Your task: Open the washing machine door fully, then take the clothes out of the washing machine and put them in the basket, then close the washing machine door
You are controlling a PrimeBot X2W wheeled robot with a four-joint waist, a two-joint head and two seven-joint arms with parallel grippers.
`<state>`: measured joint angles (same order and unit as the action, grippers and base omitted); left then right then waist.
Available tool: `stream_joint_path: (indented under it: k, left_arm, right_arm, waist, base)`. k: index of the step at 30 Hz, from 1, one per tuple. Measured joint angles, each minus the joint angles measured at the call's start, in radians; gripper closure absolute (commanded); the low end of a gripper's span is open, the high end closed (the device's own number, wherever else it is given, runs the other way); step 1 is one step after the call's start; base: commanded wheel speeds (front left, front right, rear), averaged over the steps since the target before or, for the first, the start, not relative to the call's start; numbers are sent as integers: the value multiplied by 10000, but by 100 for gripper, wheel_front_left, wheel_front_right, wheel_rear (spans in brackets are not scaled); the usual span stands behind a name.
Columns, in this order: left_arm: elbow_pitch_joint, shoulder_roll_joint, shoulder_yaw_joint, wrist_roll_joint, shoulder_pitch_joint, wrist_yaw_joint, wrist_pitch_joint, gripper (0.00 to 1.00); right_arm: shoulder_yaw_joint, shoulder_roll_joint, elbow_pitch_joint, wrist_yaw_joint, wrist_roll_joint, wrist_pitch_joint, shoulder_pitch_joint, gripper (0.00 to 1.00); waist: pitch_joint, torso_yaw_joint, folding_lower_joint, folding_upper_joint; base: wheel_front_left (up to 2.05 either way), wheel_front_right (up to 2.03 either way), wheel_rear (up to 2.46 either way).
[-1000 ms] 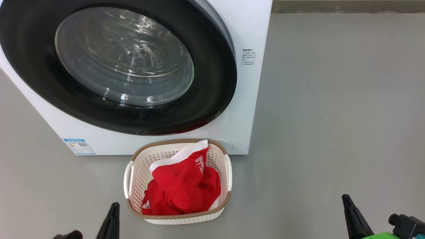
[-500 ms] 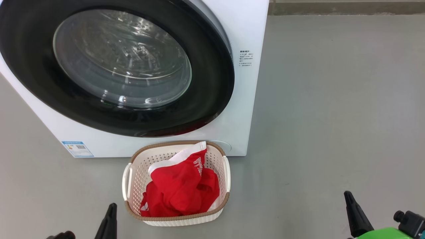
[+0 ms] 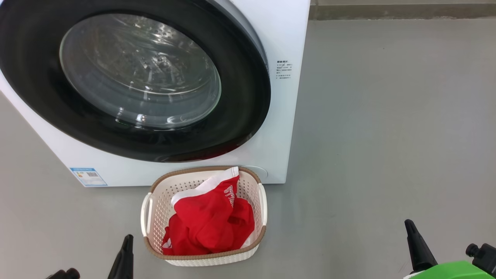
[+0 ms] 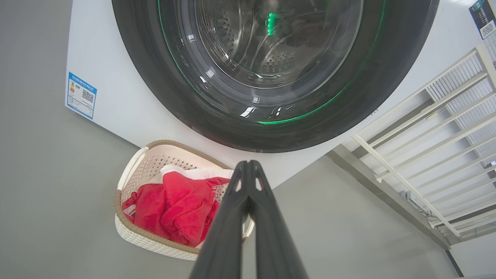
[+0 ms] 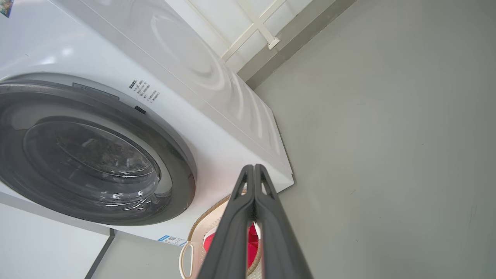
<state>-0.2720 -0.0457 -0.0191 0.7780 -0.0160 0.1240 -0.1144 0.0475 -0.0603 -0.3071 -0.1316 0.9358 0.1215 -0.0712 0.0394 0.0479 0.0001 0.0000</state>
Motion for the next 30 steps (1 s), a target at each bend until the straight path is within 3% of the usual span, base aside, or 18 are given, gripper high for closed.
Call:
stream_joint_path:
  k: [30]
  left_arm:
    - [4,0,-176,3081,251,0,813,100]
  right_arm:
    - [291,40,104,2,2508,-842,545,100]
  waist:
    - [-136,-179,0,0]
  base:
    - [0,0,0]
